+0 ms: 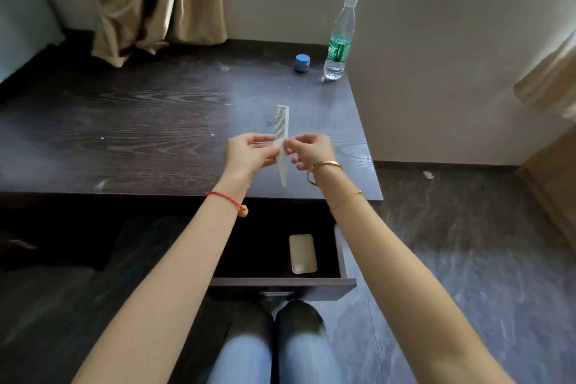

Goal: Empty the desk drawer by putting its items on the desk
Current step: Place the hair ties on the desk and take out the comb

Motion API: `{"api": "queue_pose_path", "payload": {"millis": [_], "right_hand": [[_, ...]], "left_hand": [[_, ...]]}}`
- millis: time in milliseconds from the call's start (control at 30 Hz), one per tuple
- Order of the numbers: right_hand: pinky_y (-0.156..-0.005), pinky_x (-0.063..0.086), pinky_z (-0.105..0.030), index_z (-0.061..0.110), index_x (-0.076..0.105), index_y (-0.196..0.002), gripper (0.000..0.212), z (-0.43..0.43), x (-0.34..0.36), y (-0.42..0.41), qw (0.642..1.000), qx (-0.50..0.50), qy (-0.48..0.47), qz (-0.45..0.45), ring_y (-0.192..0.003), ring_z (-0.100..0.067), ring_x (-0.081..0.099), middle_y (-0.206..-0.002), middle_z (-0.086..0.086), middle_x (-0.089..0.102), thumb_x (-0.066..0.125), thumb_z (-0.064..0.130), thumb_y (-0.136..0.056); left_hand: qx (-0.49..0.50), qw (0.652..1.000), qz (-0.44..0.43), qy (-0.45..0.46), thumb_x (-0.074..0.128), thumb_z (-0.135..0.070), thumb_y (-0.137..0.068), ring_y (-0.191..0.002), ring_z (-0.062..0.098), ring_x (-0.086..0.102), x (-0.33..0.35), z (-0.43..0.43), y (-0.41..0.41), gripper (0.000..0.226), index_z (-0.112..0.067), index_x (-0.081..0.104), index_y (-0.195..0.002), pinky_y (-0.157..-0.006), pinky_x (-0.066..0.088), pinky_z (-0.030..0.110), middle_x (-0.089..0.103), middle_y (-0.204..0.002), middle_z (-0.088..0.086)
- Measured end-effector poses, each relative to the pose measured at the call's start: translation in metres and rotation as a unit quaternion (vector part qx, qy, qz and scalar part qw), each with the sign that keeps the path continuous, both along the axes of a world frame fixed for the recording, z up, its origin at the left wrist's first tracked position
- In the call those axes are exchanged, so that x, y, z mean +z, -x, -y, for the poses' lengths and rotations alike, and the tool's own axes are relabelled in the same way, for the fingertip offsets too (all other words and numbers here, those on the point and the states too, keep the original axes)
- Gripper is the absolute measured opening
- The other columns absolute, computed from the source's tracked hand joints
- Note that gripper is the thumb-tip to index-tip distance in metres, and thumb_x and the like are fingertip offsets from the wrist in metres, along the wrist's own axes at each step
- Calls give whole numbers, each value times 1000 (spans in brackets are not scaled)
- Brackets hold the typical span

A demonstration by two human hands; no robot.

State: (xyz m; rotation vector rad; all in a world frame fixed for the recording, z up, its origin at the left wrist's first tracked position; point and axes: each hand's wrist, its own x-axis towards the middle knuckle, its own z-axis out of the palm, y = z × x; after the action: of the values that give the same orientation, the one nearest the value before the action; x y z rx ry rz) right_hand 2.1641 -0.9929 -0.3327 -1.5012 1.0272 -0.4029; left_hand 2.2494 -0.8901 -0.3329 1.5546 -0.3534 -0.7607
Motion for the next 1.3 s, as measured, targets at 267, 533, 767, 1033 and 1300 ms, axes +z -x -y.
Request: {"api": "queue_pose_path", "payload": {"millis": [267, 533, 767, 1033, 1300], "right_hand": [[-81, 59, -41, 14, 75, -85, 14, 25, -48, -42, 987, 1, 114, -117, -89, -28, 71, -93, -10, 76, 73, 18, -72], [-83, 57, -33, 17, 77, -86, 19, 26, -63, -43, 981, 36, 109, -154, -89, -26, 69, -92, -11, 75, 61, 14, -76], [-79, 60, -40, 20, 69, -63, 20, 23, -60, -26, 987, 25, 86, -133, -80, -30, 71, -79, -8, 76, 55, 20, -77], [-47, 40, -16, 10, 63, -75, 31, -15, -48, 68, 973, 153, -159, -60, -50, -11, 50, -63, -3, 58, 45, 20, -99], [-95, 52, -46, 3, 57, -118, 36, -23, -192, 101, 941, 89, -173, -278, -96, -32, 63, -110, -16, 64, 42, 22, -91]], "left_hand": [[61, 982, 130, -126, 89, -14, -62, -80, 30, 77, -57, 36, -35, 31, -7, 78, -91, -77, 63, 42, 77, -87, 17], [60, 975, 154, -146, 81, -9, -63, -74, 25, 77, -80, 42, -39, 28, -8, 78, -90, -72, 64, 40, 77, -80, 10], [77, 965, 202, -145, 78, -6, -77, -64, 19, 71, -73, 29, -27, 27, -4, 76, -103, -68, 64, 32, 77, -101, 10], [-66, 993, 77, -59, 56, -9, -97, -71, 19, 71, -67, -52, 41, 21, -5, 74, -107, -65, 61, 25, 75, -91, 11], [-127, 960, -120, -221, 32, -3, -104, -129, 33, 56, -169, -56, 71, 39, 0, 54, -136, -107, 45, 41, 58, -139, 20]]}}
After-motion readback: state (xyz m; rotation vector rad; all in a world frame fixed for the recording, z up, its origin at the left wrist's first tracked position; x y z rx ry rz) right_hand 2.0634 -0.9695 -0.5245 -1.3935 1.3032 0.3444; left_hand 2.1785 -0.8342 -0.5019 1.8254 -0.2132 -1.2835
